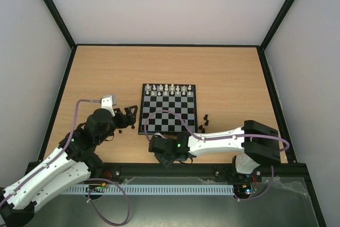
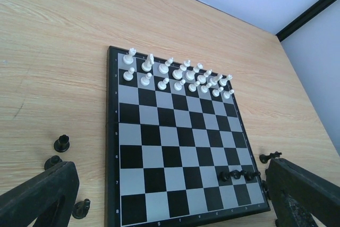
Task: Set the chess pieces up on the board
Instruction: Pick up the chess piece at the center of the board, then place the chess piece on the chessboard, then pick up the chess piece at the center of the board, then place the chess piece on the chessboard.
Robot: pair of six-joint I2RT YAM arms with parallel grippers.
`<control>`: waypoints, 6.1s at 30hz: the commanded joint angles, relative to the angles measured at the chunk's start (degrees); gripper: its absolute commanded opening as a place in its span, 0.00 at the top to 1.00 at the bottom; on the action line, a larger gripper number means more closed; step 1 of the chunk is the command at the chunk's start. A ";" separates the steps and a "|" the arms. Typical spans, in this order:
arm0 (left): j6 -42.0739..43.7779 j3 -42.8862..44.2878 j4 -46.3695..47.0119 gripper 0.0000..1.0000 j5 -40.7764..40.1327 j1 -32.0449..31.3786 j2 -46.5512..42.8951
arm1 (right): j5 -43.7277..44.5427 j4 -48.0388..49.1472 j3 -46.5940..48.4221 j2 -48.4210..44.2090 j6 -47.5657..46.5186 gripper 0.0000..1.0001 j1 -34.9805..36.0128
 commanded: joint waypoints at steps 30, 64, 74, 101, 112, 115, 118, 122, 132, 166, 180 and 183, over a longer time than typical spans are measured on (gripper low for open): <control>-0.57 -0.03 -1.86 0.01 -0.49 0.24 -2.74 | 6.79 -2.40 4.24 3.96 2.11 0.96 0.62; 0.66 0.42 0.99 0.01 -0.31 0.26 1.29 | 0.00 -2.70 13.96 8.63 -10.98 0.96 -27.83; 0.75 0.16 1.58 0.00 -0.49 0.33 1.95 | 0.09 -2.44 14.71 11.77 -11.62 0.96 -29.07; 1.06 1.49 0.99 0.01 -1.40 0.42 2.31 | -1.72 -6.63 11.80 -4.30 -9.51 0.53 -24.60; 1.09 2.44 0.53 0.01 -1.82 0.51 2.82 | -1.07 -3.85 3.36 -7.84 -3.33 0.53 -14.25; 0.85 1.94 0.63 0.01 -1.72 0.51 2.56 | -1.51 -2.16 2.71 -7.27 -2.84 0.53 -11.25; 0.67 1.50 0.55 0.01 -1.71 0.51 2.24 | -0.85 -1.70 4.06 -4.96 -2.92 0.53 -7.44; 0.57 1.38 0.15 0.01 -1.78 0.51 1.50 | -0.67 -1.15 6.17 -0.65 -2.67 0.53 -4.32; 0.23 0.55 -1.52 0.01 -1.98 0.60 -1.60 | 1.83 -2.45 10.30 7.73 -1.06 0.55 -1.33; 0.18 -0.12 -0.72 0.00 -0.42 0.61 -2.22 | 8.10 -5.98 9.51 5.34 2.29 0.91 -1.68; 0.73 0.00 1.55 0.00 0.48 0.60 0.60 | 8.86 -11.18 -1.59 -11.35 3.14 0.90 -20.18; 0.84 0.16 1.95 0.01 0.64 0.64 1.24 | 7.44 -10.63 -3.37 -12.78 2.33 0.90 -25.04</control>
